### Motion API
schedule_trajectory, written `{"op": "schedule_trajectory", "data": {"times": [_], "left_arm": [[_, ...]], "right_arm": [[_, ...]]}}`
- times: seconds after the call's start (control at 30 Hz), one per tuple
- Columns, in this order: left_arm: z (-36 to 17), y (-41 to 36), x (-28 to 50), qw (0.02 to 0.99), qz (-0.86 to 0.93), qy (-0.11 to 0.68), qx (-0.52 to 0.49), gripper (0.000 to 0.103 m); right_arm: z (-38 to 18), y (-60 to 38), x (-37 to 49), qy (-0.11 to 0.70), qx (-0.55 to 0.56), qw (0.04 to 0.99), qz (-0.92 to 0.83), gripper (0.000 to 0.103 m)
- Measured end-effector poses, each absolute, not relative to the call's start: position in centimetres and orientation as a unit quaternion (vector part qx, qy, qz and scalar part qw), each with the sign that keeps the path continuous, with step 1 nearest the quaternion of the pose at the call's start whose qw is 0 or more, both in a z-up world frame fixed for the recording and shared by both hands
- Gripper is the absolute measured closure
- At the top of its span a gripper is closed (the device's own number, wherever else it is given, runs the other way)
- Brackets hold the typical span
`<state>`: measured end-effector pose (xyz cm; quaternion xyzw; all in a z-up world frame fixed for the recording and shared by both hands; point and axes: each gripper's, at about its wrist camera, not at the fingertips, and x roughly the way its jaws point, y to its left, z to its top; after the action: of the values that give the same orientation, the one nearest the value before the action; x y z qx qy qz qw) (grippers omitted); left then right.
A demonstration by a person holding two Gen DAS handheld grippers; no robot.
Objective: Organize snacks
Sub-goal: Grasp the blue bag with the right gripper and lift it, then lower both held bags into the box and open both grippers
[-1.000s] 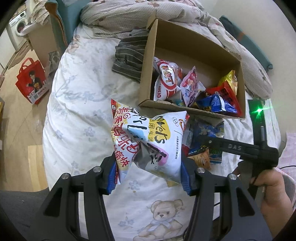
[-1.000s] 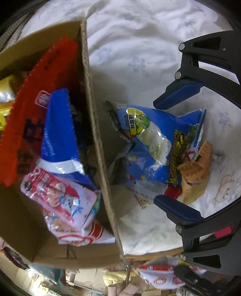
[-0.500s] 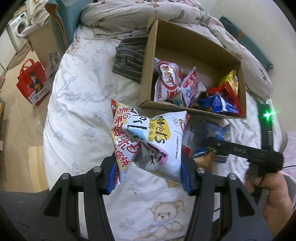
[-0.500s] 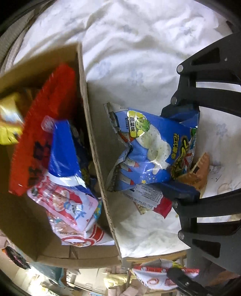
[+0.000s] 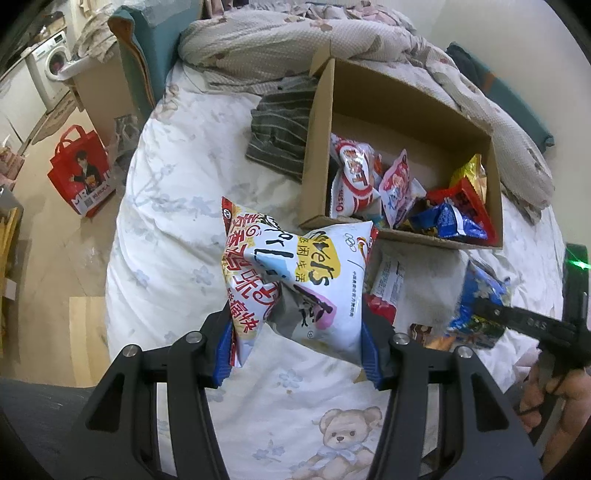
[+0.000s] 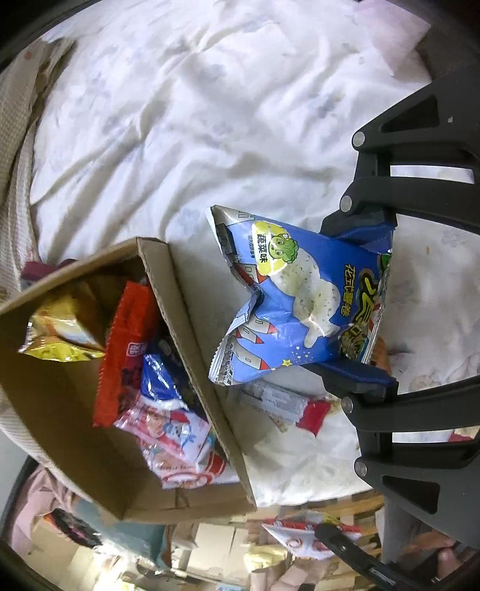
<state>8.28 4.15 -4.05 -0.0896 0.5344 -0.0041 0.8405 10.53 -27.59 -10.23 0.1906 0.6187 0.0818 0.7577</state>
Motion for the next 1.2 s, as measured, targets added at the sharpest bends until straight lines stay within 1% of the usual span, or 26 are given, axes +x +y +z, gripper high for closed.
{"op": "schedule_trajectory", "data": {"times": [0.37,0.6,0.73,0.97,1.2], "left_arm": [[-1.2,4.3,7.8,0.871,0.002,0.484,-0.083,0.052],[0.7,4.1,9.1,0.874,-0.004,0.476,-0.096,0.052],[1.8,3.1,9.8,0.882,-0.013,0.464,-0.079,0.052],[2.8,1.6,13.0,0.889,-0.024,0.454,-0.051,0.052],[2.7,0.4,17.6,0.894,-0.028,0.447,-0.033,0.052]], "right_arm": [[-5.7,-27.7,6.2,0.564,0.228,0.78,0.146,0.049],[-0.8,-27.1,5.9,0.489,0.233,0.82,0.186,0.049],[1.3,-26.8,7.7,0.471,0.232,0.827,0.202,0.049],[3.3,-24.9,12.1,0.459,0.206,0.837,0.214,0.049],[2.1,-22.8,18.2,0.463,0.187,0.84,0.21,0.049]]}}
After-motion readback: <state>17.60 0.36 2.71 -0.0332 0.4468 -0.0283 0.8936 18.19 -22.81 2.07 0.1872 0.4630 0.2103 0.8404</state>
